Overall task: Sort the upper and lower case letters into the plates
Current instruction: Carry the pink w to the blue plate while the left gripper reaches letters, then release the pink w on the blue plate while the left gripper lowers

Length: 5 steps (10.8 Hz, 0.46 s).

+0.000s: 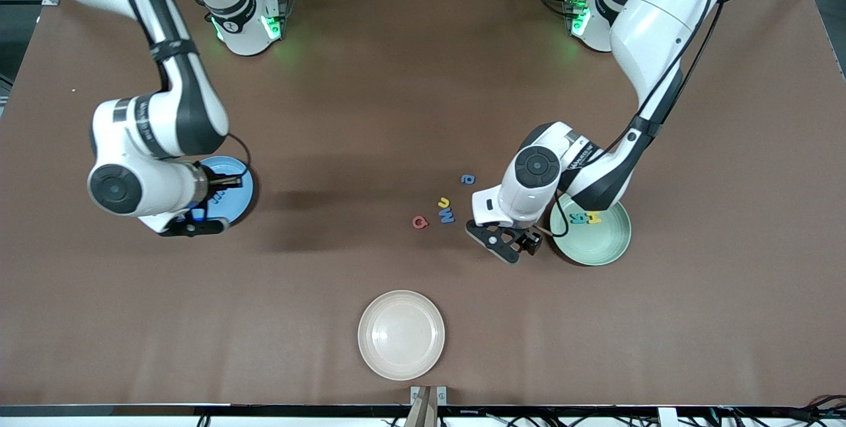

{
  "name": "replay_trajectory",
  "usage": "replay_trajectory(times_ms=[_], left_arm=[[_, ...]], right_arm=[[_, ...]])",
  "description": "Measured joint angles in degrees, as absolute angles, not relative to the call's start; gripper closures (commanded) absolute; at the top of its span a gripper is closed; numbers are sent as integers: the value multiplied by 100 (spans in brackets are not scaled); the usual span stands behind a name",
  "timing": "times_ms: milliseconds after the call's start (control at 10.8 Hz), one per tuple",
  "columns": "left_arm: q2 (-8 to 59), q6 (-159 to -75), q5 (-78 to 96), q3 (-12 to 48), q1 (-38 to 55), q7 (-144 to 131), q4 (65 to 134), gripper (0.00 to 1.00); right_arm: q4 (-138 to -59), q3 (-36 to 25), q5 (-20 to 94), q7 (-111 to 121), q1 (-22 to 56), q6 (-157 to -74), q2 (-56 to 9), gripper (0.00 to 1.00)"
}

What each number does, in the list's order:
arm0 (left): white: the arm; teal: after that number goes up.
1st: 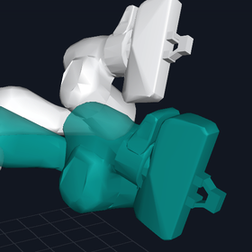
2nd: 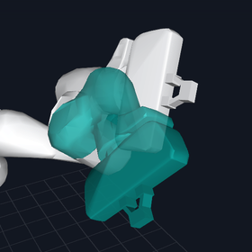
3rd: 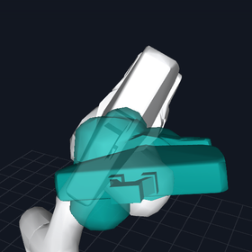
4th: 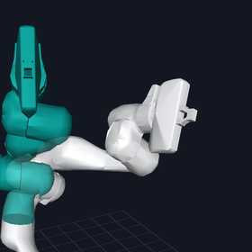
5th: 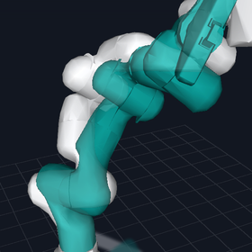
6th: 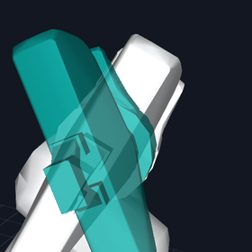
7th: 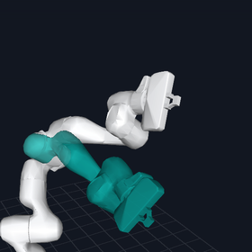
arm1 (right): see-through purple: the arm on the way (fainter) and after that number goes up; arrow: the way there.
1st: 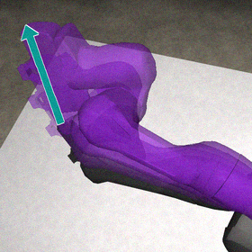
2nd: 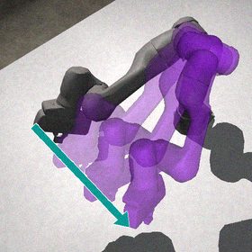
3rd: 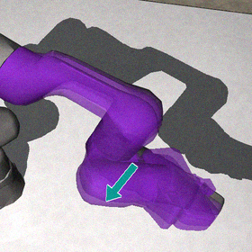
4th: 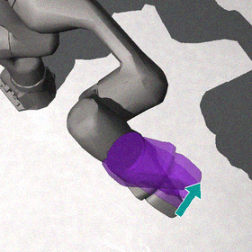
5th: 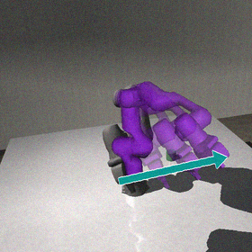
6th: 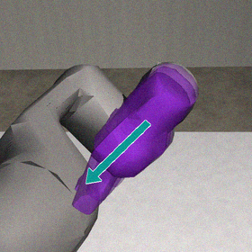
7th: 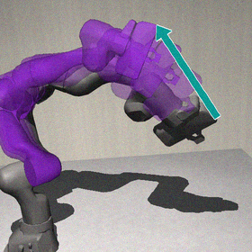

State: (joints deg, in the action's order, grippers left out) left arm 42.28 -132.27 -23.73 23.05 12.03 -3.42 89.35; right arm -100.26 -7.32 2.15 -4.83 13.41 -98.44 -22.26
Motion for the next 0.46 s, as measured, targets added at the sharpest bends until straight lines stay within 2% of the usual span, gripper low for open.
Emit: replay_trajectory(times_ms=[371,463], left_arm=[[4554,-14057,-2373,2222,1651,-1124,8948,0],[4627,-14225,-2373,2077,1875,-1413,8942,0]], right_arm=[[-10905,-853,215,-475,1208,-10672,-2352,100],[-11138,-857,215,-475,1207,-10887,-2366,86]])
